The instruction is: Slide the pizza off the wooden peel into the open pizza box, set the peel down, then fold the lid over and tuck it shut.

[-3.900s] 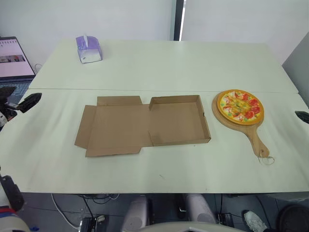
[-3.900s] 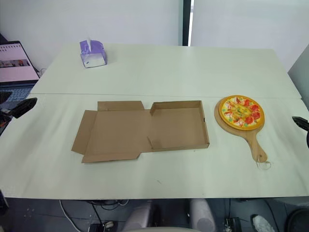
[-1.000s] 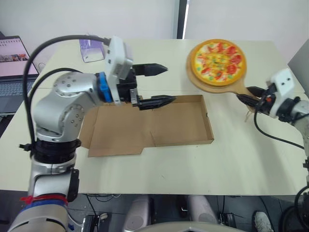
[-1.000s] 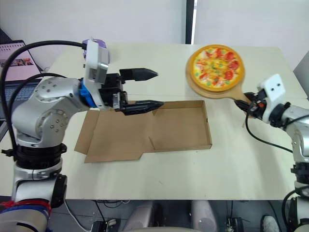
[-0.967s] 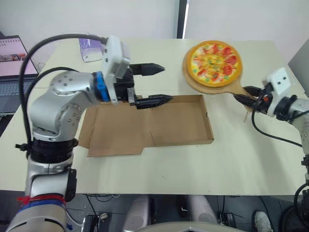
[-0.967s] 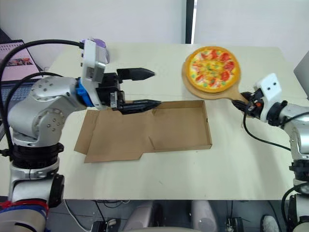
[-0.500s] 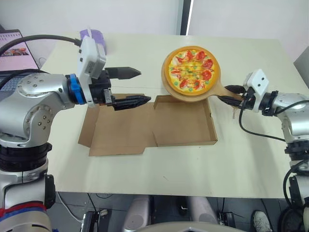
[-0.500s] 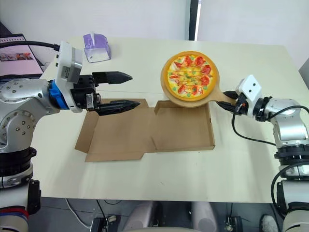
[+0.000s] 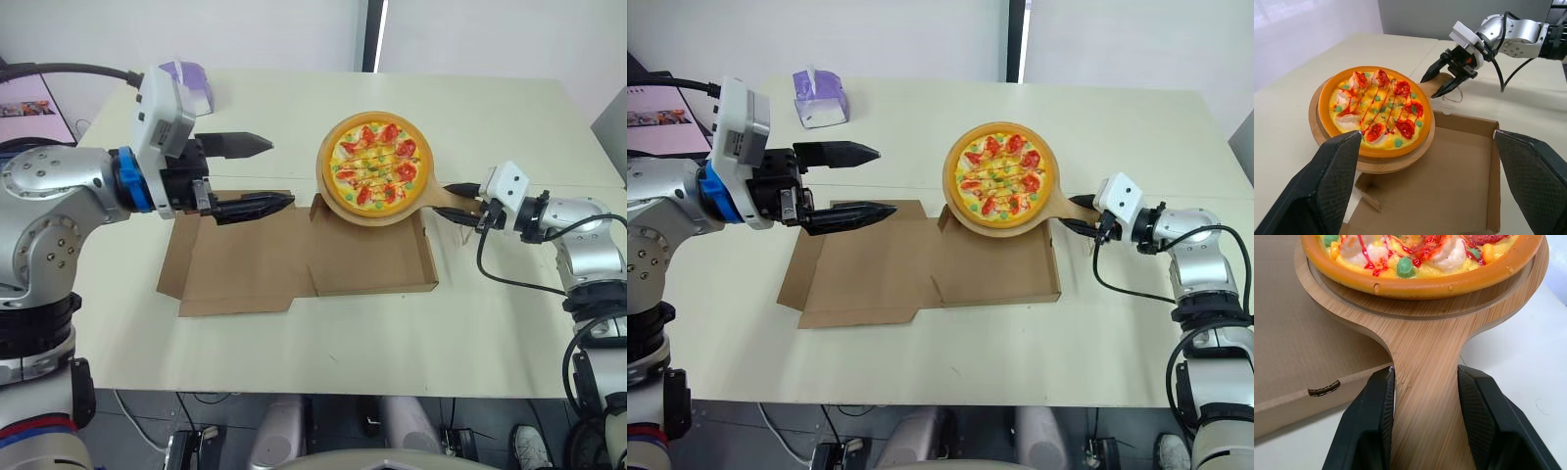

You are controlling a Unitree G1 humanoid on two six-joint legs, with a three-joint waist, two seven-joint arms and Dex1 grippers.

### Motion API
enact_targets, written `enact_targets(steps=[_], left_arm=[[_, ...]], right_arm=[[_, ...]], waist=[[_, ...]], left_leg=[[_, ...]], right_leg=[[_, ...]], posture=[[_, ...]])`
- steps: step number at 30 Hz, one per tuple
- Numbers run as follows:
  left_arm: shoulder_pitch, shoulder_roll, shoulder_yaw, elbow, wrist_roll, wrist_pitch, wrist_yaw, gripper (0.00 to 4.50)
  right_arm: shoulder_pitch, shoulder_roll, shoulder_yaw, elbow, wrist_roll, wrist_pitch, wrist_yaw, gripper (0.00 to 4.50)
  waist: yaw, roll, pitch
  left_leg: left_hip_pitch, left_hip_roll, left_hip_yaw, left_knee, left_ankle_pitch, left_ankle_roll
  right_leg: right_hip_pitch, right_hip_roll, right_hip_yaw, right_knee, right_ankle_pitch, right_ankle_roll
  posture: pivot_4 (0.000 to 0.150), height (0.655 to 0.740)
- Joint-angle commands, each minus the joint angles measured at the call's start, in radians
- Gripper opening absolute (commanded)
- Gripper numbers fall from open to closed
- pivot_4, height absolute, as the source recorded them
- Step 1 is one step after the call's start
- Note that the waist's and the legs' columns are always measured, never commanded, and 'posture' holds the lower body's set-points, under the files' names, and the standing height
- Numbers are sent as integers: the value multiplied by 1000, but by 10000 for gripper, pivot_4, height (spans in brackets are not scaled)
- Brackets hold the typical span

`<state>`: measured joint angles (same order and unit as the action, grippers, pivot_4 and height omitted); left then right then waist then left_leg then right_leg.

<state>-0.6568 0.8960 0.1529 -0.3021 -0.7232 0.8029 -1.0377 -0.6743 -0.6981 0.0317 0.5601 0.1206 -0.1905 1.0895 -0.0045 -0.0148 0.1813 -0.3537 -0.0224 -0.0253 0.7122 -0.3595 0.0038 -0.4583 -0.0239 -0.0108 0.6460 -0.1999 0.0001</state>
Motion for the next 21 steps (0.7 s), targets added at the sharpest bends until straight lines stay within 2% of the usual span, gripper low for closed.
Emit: enact_targets(steps=[1, 8, 21], left_arm=[[11, 27, 41, -23, -18, -9, -12, 45000], [5, 34, 33, -14, -18, -19, -22, 45000], [-15, 29, 19, -3, -8, -26, -27, 45000]], right_arm=[[-53, -10, -42, -15, 21, -83, -2, 16187], [-56, -10, -45, 20, 2, -179, -15, 16187], [-45, -17, -37, 33, -23, -208, -40, 16187]], waist=[[0, 0, 0], [-1, 0, 0], [-1, 0, 0]], left_leg=[[0, 0, 0, 0, 0, 0], [0, 0, 0, 0, 0, 0], [1, 0, 1, 0, 0, 0]], right_leg=[[0, 0, 0, 0, 0, 0], [0, 0, 0, 0, 0, 0], [0, 0, 0, 1, 0, 0]], posture=[[1500, 7400], [1500, 7400], [1500, 7400]])
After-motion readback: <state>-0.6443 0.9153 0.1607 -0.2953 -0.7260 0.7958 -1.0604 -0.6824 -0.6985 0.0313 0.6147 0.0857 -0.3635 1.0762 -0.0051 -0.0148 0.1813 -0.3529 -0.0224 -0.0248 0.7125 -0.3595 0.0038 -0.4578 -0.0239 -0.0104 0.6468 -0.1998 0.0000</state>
